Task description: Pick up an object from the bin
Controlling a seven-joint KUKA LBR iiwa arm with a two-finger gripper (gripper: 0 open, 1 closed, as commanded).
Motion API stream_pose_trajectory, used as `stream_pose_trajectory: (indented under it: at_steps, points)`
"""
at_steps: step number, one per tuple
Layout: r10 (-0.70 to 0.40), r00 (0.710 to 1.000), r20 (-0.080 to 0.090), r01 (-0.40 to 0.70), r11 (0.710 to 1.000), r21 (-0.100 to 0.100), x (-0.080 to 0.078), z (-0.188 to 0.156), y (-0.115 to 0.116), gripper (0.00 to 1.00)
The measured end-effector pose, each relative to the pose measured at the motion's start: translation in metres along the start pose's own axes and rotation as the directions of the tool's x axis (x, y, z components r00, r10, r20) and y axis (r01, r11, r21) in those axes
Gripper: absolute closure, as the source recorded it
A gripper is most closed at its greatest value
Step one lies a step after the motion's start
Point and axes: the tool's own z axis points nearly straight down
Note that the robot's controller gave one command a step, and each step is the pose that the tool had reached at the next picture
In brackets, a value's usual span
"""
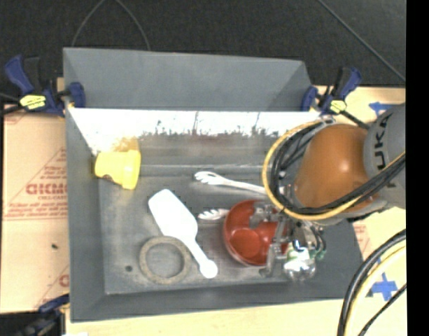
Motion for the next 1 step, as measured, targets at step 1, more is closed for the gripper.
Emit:
stream_pose_trajectory:
  at_steps: [1]
  points:
    - [-0.004, 1.0, 0.009, 0.004, 1.0, 0.001, -0.0026, -0.0039, -0.0002, 0.0]
